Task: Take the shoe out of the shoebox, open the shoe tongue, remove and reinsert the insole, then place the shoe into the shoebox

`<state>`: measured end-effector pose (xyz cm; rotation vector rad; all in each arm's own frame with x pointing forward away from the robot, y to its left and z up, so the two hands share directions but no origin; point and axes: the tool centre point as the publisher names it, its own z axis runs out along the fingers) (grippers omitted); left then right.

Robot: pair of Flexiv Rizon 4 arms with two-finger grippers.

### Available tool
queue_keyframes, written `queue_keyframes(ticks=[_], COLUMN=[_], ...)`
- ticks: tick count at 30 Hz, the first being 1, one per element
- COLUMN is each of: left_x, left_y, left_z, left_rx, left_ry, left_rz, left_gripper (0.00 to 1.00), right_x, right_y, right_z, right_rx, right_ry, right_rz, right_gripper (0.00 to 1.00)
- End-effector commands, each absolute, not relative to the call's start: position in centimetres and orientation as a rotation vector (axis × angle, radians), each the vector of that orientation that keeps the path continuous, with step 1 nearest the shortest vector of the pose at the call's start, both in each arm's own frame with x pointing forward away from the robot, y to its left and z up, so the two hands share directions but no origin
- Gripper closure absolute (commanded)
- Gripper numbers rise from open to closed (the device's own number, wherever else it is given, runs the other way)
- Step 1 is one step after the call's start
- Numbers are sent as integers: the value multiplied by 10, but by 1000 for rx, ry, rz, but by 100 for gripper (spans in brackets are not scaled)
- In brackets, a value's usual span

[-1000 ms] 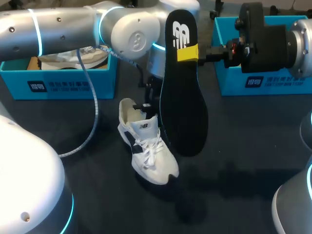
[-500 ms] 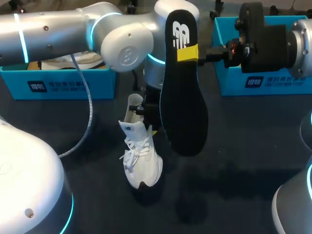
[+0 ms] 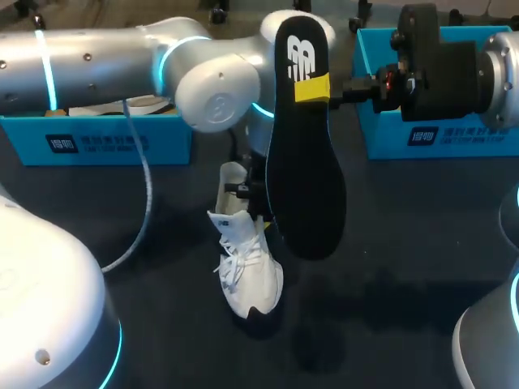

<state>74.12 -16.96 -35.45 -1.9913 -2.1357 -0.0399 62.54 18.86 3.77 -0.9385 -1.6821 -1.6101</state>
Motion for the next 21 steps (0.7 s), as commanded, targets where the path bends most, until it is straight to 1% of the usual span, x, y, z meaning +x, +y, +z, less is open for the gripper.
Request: queue_keyframes(ticks=[1,11,21], left_x=[751,767,762], left_y=[-192,-205,-216], left_z=[-356,-362,-386], left_rx=[-1964,-1962,-1960], left_ry=[-2103,-2056,-2005], left_rz=[-100,-135,-107], left_gripper=[100,100,100], right_x=[627,627,627], right_y=[191,191,191], right_z=[37,37,37], right_rx=[-939,-939,-939], right_ry=[-1681,-1681,-1681], right_rz=[-1610,-1610,-1610], right_gripper=[100,100,100])
